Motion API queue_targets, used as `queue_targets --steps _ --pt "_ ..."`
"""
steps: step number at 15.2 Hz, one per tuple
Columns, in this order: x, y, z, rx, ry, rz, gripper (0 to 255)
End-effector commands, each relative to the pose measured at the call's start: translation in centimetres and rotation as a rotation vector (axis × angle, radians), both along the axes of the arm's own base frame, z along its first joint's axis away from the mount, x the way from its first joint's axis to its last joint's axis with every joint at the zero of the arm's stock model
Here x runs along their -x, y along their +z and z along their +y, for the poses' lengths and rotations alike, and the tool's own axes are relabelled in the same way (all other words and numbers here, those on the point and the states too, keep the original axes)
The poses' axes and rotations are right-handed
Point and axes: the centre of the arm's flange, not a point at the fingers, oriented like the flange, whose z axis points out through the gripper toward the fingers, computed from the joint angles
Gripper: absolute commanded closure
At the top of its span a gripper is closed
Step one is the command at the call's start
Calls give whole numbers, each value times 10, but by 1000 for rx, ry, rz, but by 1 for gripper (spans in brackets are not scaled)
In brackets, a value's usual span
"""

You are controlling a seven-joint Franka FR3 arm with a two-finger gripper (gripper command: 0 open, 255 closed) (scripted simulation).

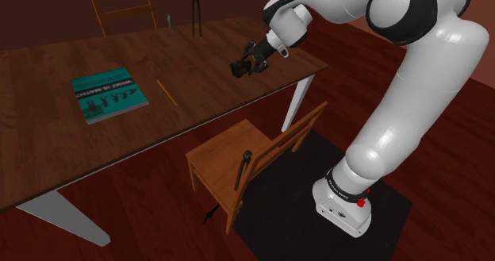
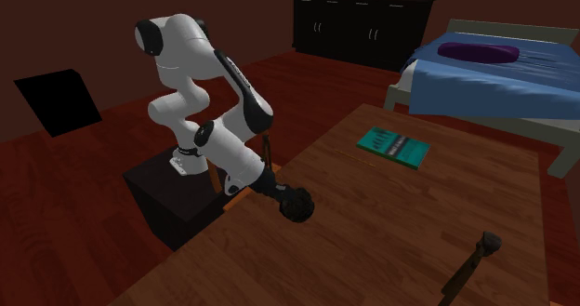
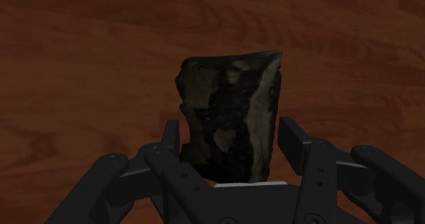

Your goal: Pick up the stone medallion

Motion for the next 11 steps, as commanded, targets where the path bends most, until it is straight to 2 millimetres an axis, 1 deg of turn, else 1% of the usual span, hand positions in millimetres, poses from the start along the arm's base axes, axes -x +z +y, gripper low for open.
queue_targets --steps 1,2,11 --pt "0 -1 0 0 1 1 255" --pt "0 -1 1 0 1 1 255" --pt "0 47 1 0 1 1 255"
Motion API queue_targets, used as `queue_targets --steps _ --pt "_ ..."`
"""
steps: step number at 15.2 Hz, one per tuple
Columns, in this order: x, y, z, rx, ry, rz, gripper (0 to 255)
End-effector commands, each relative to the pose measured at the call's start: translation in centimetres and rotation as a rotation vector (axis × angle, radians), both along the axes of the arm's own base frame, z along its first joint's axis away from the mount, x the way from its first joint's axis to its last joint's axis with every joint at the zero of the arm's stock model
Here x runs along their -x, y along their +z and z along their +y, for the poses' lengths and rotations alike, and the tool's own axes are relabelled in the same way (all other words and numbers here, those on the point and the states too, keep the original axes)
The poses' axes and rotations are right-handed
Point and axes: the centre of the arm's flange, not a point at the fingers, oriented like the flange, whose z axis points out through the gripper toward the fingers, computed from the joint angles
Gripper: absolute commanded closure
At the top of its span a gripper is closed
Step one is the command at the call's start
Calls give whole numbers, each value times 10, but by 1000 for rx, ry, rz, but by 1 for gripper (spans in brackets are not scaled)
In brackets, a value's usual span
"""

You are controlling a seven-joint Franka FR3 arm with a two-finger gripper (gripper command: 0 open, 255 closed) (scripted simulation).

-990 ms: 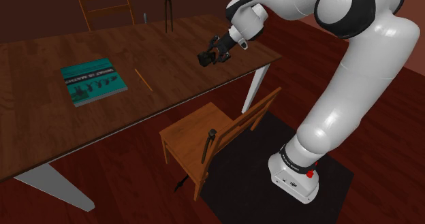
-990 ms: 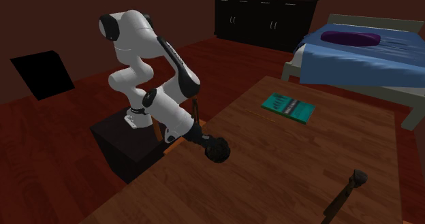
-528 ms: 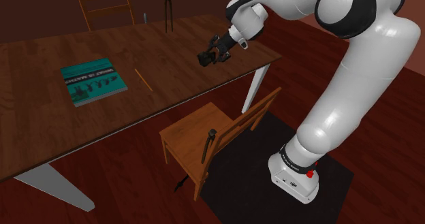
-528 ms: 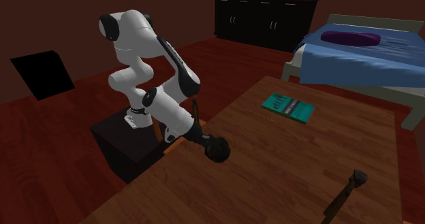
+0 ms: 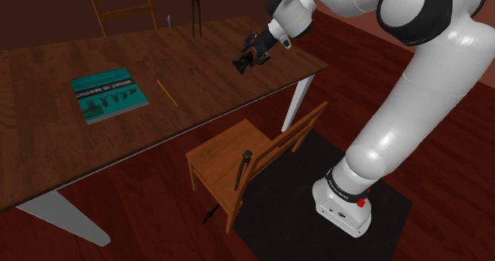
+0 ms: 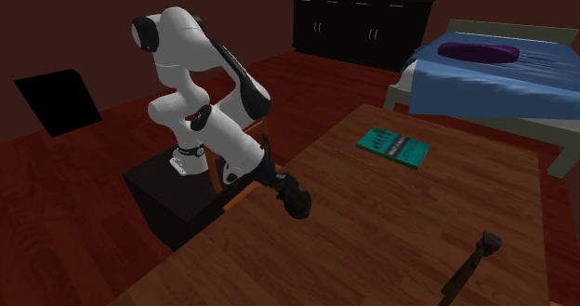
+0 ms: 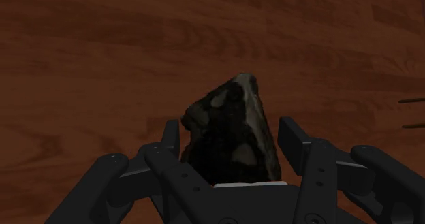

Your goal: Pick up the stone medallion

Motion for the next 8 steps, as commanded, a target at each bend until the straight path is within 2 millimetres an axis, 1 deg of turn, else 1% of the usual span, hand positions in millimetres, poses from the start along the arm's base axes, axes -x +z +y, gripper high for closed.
queue_targets --steps 1,6,8 --pt "1 11 0 0 0 0 255" --pt "1 37 0 0 0 0 255" --pt "1 38 0 0 0 0 255"
